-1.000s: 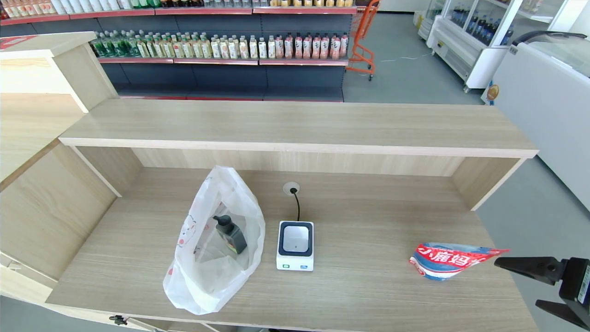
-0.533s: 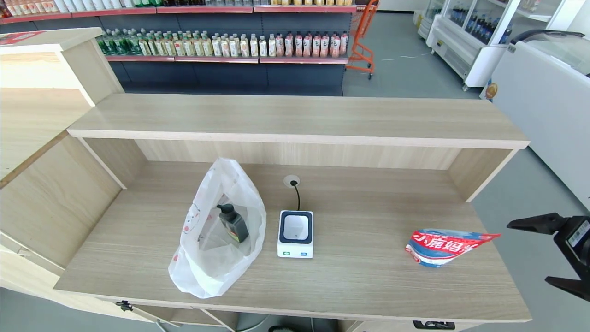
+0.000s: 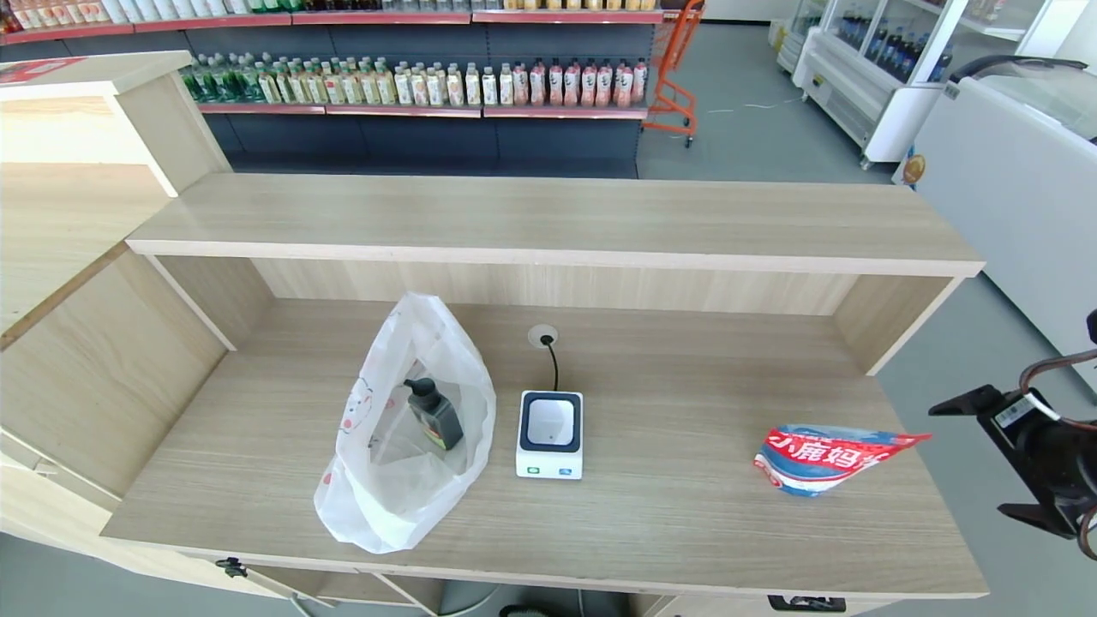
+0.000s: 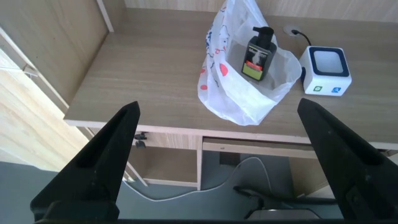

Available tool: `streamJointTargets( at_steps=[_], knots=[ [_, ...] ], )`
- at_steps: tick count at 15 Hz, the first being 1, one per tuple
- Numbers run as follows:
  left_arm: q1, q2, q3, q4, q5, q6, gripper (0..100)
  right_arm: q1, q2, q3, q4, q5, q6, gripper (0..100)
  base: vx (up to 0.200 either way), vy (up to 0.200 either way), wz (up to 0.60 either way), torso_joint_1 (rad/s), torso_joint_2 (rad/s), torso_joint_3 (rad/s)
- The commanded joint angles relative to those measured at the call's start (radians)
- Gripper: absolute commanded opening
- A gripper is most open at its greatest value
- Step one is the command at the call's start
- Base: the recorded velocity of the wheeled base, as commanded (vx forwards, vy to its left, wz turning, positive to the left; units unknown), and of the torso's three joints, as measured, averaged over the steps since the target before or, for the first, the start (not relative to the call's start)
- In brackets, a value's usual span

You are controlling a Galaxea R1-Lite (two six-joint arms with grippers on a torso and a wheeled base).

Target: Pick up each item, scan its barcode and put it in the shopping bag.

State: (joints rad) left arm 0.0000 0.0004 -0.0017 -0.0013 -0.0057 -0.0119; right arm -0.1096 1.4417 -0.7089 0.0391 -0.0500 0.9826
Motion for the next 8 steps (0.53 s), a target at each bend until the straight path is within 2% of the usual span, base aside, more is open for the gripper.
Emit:
streamJointTargets(
  at_steps=[1, 4, 8],
  knots=[
    [0.000, 0.000, 0.000, 0.000, 0.000, 0.000, 100, -0.007, 0.183, -0.004, -0.085, -0.004, -0.005, 100, 0.000, 0.000, 0.00, 0.000, 0.00, 0.000],
    [0.000, 0.000, 0.000, 0.000, 0.000, 0.000, 100, 0.037, 0.306, -0.018, -0.185, -0.002, -0.024, 100, 0.000, 0.000, 0.00, 0.000, 0.00, 0.000],
    [0.000, 0.000, 0.000, 0.000, 0.000, 0.000, 100, 0.105, 0.390, -0.018, -0.222, -0.002, -0.025, 100, 0.000, 0.000, 0.00, 0.000, 0.00, 0.000]
  ],
)
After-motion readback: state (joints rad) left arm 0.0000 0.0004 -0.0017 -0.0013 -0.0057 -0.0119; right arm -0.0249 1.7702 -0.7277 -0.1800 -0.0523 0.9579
